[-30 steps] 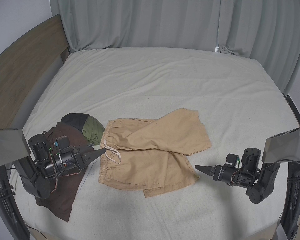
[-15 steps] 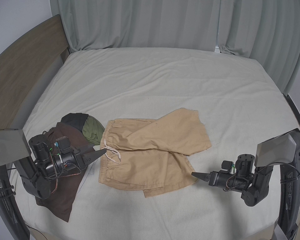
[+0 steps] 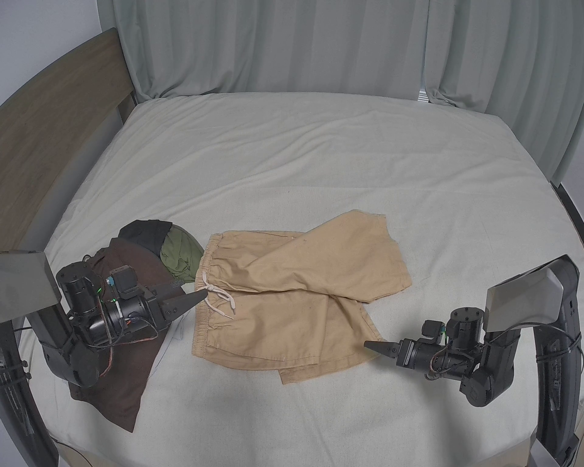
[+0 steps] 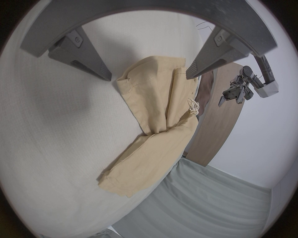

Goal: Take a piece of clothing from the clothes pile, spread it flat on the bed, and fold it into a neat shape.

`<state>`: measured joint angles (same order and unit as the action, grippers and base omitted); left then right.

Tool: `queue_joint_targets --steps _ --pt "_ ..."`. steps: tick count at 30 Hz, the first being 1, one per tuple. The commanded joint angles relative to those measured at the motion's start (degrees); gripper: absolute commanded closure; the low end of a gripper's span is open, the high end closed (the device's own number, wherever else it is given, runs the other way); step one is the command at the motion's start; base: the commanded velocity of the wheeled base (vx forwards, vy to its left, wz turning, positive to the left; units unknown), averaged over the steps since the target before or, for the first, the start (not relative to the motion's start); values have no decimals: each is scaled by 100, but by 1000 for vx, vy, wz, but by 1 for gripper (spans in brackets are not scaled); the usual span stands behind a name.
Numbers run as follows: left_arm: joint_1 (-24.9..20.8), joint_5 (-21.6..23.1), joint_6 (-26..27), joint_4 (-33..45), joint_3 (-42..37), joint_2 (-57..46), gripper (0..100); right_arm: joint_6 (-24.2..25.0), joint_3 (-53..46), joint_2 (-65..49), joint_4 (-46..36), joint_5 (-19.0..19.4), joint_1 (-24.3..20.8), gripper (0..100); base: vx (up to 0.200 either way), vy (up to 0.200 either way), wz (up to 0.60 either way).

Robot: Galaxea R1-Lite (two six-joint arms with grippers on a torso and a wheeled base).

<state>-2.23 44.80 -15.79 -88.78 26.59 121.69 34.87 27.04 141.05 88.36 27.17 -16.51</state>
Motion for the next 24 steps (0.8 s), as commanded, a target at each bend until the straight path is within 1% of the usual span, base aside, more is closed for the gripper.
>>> queue_joint_targets --steps 1,2,3,7,15,18,19,20,24 --pt "-5 2 5 -7 -4 13 0 135 56 46 -12 -1 -90 0 0 0 0" --pt "-5 2 5 -7 -4 13 0 152 91 55 -12 -1 -90 0 0 0 0" --pt "-14 2 -3 -7 -4 13 0 152 100 55 -12 -10 -90 100 0 0 0" --pt "-14 2 5 -7 4 4 0 161 126 72 -12 -19 -81 100 0 0 0" --pt "-23 2 5 -7 4 13 0 135 197 20 -12 -274 -2 100 0 0 0" --pt "-23 11 5 -7 4 13 0 108 258 -60 -12 -292 218 100 0 0 0" --pt "-23 11 5 -7 4 13 0 108 258 -60 -12 -292 218 100 0 0 0" --pt "-41 11 -3 -7 4 13 0 91 328 -130 -12 -292 385 100 0 0 0" --pt "-49 11 5 -7 4 13 0 73 460 -156 -12 -292 596 100 0 0 0"
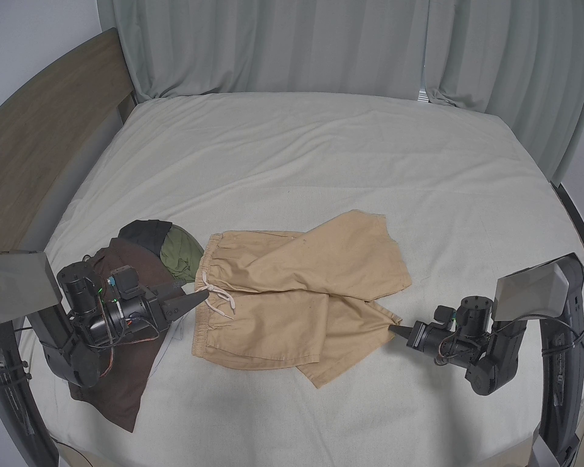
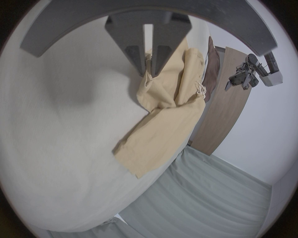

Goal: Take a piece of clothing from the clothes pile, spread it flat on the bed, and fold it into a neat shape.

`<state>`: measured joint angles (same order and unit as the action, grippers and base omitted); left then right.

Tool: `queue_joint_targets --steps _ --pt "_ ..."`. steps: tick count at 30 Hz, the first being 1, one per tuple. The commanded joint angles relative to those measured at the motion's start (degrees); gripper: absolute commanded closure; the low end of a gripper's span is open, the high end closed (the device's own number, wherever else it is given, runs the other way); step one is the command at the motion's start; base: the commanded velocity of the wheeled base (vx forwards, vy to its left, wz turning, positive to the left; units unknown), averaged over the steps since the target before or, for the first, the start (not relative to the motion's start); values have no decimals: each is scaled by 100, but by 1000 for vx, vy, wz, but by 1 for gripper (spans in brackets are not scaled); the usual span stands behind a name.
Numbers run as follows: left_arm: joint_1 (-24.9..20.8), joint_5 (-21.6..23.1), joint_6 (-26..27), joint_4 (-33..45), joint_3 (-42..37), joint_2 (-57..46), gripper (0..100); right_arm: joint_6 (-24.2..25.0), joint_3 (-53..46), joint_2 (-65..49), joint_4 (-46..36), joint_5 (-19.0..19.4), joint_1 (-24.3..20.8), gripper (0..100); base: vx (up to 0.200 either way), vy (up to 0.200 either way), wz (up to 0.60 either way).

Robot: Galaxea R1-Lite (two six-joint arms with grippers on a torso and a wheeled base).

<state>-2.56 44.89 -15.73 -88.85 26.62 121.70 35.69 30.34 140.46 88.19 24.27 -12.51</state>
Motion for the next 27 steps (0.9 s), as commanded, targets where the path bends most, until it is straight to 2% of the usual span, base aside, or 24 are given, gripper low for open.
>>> queue_joint_targets --steps 1,21,27 --pt "-16 3 -1 -1 -8 3 0 -10 183 -98 6 -1 222 100 0 0 0" --pt "-25 11 -9 -1 1 21 0 -19 859 -89 6 -19 486 100 0 0 0" --pt "-25 11 -9 -1 9 21 0 -19 1026 -45 6 -177 477 100 0 0 0"
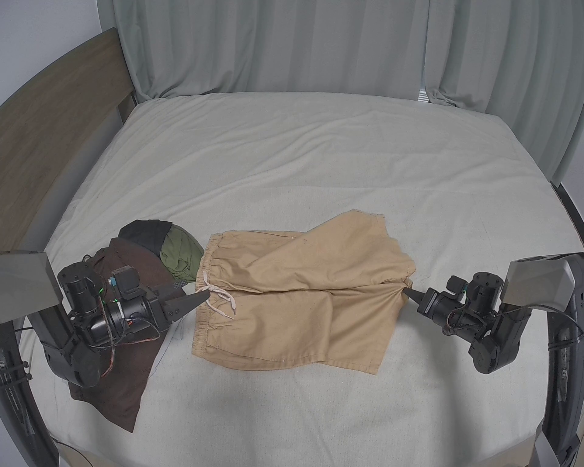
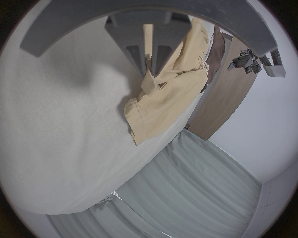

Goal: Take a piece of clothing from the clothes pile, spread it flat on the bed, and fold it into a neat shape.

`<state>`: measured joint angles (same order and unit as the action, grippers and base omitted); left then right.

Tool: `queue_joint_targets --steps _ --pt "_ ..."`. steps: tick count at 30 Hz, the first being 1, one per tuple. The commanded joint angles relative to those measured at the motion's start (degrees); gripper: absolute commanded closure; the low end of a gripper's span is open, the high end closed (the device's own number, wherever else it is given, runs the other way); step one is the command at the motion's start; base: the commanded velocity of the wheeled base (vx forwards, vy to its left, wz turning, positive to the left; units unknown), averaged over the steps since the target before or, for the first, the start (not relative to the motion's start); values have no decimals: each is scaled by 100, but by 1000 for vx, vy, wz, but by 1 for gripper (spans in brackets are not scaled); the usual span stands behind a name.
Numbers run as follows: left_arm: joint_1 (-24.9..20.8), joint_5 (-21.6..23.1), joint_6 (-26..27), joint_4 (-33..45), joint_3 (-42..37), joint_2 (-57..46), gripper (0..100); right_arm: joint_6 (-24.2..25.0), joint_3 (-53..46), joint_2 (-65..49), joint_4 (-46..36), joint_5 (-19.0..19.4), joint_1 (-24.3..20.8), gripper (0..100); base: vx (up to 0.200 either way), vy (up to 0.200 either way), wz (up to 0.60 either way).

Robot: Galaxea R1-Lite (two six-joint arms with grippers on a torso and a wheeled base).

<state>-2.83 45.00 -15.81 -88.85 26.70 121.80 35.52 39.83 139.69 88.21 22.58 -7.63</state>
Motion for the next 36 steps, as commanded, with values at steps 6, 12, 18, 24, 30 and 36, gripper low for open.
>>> queue_joint_targets --steps 6,12,18,24,30,36 --pt "2 9 -1 -1 11 37 0 7 183 41 3 -87 -19 100 0 0 0" --pt "-7 9 8 -1 11 37 0 -37 166 41 3 -87 -28 100 0 0 0" --pt "-7 9 8 -1 20 37 0 -476 -10 -21 12 -78 -37 0 0 0 0" --pt "-7 9 8 -1 20 28 0 -670 -792 -434 -6 80 -107 0 0 0 0" --pt "-16 9 8 -1 -7 28 0 -670 -1346 -531 -6 484 -177 0 0 0 0" --pt "-25 9 8 -1 2 28 0 -670 -1539 -460 -6 643 -336 0 0 0 0"
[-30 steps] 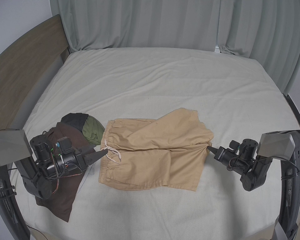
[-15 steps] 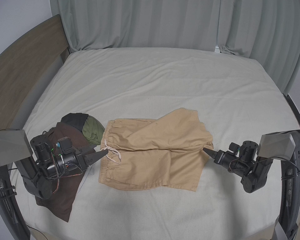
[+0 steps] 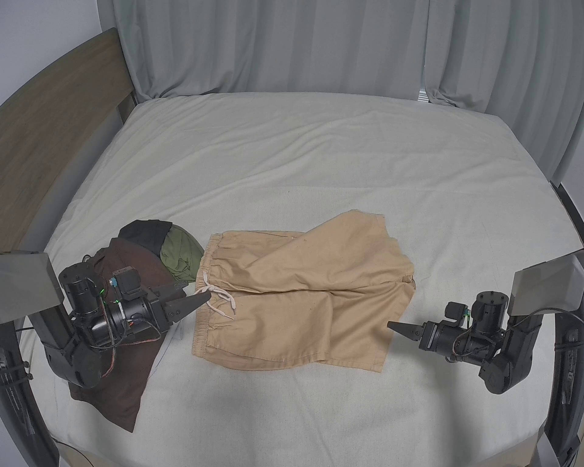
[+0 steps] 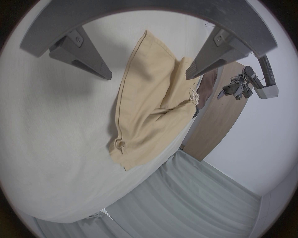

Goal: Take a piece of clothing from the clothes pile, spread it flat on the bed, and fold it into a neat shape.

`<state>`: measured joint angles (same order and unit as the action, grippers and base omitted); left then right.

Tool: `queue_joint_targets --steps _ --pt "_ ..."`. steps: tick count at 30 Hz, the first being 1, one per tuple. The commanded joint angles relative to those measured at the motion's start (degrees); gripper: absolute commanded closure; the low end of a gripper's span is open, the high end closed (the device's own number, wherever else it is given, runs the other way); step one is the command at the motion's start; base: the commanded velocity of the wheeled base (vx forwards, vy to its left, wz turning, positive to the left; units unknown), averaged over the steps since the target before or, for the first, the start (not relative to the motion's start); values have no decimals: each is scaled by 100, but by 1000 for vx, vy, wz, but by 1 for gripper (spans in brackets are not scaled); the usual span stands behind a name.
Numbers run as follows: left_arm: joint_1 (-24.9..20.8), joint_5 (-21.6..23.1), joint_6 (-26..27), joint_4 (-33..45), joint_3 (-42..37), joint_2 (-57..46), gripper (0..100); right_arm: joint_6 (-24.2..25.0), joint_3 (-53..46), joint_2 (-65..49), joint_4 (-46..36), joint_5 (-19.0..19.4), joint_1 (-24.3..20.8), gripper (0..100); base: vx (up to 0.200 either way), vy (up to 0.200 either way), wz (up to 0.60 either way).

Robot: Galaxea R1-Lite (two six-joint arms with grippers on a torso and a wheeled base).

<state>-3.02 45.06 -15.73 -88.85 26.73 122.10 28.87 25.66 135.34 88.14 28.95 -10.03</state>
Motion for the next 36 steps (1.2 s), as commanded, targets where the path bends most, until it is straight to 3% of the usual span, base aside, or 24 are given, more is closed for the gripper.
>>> queue_joint_targets --steps 1,18,36 --pt "-5 -6 -1 -1 -10 7 0 -4 -184 -16 2 14 -166 0 0 0 0" --pt "12 -6 -1 -1 16 24 0 75 -246 660 10 -48 -711 0 0 0 0" --pt "3 -23 17 -10 78 156 0 339 -88 845 19 -100 -851 0 0 0 0"
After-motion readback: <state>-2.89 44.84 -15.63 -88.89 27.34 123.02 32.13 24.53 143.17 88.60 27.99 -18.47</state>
